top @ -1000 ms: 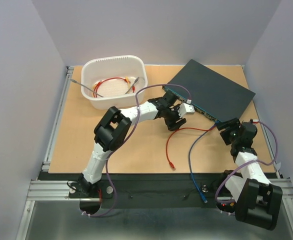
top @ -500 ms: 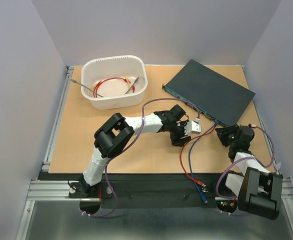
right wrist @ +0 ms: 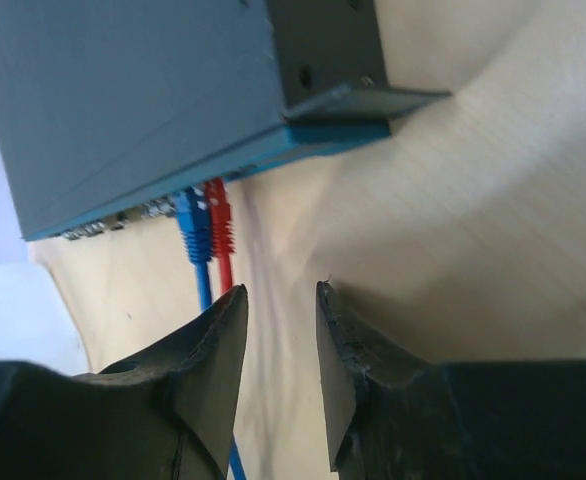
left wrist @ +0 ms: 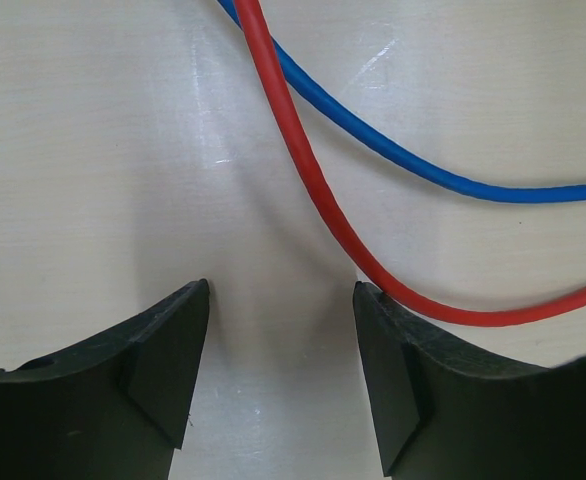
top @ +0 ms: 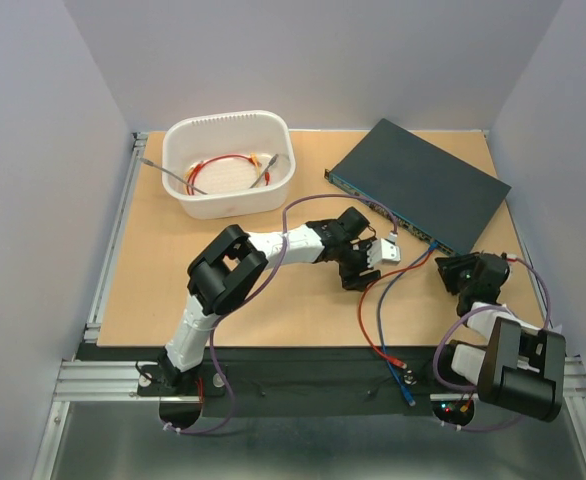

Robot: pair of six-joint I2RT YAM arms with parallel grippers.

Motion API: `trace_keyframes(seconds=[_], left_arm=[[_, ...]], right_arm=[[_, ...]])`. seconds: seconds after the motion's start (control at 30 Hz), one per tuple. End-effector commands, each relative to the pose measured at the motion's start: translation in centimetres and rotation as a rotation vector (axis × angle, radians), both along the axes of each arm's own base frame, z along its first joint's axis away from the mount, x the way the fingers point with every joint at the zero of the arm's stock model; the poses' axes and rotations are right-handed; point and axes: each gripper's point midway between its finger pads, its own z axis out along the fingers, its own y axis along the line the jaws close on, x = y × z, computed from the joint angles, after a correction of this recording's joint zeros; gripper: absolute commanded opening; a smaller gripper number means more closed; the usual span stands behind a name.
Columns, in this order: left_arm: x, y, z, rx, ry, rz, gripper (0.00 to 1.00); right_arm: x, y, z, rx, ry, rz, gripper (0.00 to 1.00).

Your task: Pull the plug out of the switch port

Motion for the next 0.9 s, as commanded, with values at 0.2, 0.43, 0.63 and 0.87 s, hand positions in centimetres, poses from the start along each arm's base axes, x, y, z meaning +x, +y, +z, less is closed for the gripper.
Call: trace_keyframes(seconds=[0.2,0.43,0.63,0.87], left_arm=[[1.6,-0.9,3.6,-0.052,-0.104,0.001,0.74],[0.7,-2.5,5.8,-0.093,-0.065,-0.026,0.75],[0.7,-3.2,5.8,-0.094,-0.069,-0.032,0.75],[0.3,-4.2,5.4,-0.094,-0.077,-0.049,0.76]], right_arm=[[2.9,-0.7,6.3,-0.057,-0.275,0.030,0.39],[2.8,0.9,7.8,-0.052,-0.332,0.128,0.39],[2.4,1.5,5.7,-0.007,-0.282,0.145,0.39],[3.0,2.2,5.5,0.022,-0.285,0.193,0.38]])
